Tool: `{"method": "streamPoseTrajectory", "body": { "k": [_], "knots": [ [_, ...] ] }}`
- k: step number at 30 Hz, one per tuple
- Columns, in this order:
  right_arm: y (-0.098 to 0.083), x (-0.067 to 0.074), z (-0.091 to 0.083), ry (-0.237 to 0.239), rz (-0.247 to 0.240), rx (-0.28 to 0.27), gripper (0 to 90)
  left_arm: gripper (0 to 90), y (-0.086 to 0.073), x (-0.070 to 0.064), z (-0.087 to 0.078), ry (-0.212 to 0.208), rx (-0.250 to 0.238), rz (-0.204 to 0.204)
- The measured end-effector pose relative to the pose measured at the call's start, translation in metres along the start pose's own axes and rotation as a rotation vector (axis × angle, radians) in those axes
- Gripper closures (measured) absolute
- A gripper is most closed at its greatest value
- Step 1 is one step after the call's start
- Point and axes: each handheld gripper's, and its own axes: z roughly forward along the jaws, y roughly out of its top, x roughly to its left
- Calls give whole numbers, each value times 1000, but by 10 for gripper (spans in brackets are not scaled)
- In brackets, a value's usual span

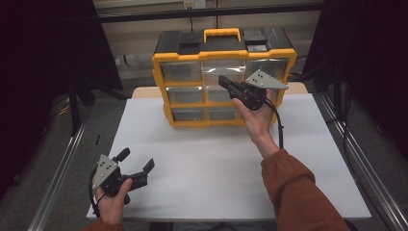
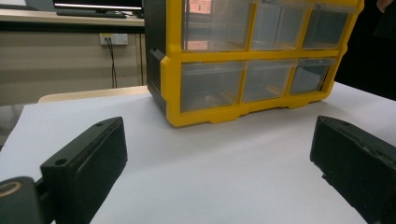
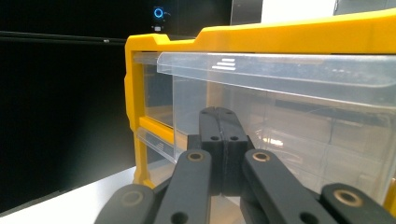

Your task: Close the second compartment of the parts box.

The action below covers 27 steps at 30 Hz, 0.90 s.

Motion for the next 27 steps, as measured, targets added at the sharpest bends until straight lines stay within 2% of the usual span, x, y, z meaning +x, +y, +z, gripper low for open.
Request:
{"method": "streamPoseTrajectory", "body": {
  "k": [4, 27],
  "knots": [
    [0, -2, 1, -4, 2, 3, 900, 40, 0, -1, 1, 2, -7, -11],
    [1, -8, 7, -22, -8, 12, 900, 40, 0, 0, 0, 3, 4, 1]
  ]
}}
